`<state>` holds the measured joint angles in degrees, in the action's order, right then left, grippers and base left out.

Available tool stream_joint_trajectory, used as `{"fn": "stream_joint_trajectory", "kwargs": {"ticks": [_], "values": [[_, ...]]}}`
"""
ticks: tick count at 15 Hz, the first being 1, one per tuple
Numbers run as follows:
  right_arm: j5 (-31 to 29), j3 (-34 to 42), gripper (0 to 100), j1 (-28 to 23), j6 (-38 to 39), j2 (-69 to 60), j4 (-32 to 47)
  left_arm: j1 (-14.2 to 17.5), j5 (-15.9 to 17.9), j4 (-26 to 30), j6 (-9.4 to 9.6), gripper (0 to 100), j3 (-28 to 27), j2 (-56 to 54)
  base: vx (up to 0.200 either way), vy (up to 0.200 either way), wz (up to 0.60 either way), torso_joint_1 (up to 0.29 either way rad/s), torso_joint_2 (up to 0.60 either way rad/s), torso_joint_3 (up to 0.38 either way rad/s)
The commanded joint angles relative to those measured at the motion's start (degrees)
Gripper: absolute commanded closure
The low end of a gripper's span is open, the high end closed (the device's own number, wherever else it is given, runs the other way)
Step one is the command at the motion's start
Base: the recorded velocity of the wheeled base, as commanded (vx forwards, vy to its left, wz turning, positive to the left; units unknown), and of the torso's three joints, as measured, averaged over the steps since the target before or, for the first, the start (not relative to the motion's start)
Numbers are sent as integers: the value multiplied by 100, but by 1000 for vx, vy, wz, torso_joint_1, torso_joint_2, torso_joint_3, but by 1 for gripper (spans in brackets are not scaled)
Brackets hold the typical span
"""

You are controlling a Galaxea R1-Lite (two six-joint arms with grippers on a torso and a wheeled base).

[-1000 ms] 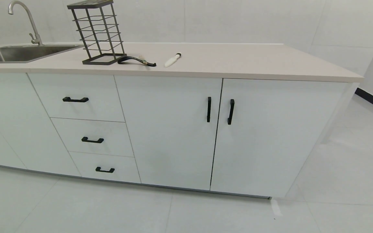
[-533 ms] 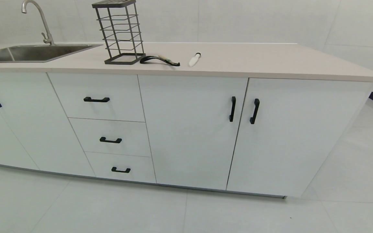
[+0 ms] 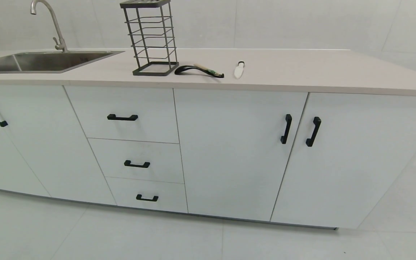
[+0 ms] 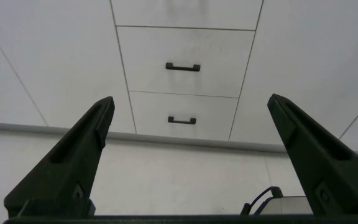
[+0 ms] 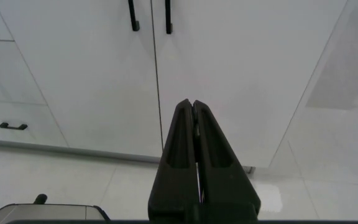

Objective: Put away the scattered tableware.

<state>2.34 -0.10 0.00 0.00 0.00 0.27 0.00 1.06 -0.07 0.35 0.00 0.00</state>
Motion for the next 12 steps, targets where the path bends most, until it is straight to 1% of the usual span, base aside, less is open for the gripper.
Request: {"fn": "stream_joint_trajectory", "kwargs": {"ticks": [1,2,4,5,6,12], "values": [[3,1,100,-9,0,9,0,0,-1,-1,0,0,0,0,200,0,0,2,-2,-2],[3,1,100,-9,0,9,0,9,-1,-1,0,0,0,0,200,0,0,-2,12,7],[3,1,100,-9,-9,0,0,0,8,7,9,0,0,0,200,200,0,0,-2,2],[3,1,100,-9,-9,9,0,0,8,7,17,0,0,0,0,200,0,2,-2,2],[3,1,100,-9,-9,0,0,9,8,7,17,0,0,0,0,0,0,0,0,0],[3,1,100,-9,-9,9,0,0,8,7,17,0,0,0,0,0,600,4,4,1]]}}
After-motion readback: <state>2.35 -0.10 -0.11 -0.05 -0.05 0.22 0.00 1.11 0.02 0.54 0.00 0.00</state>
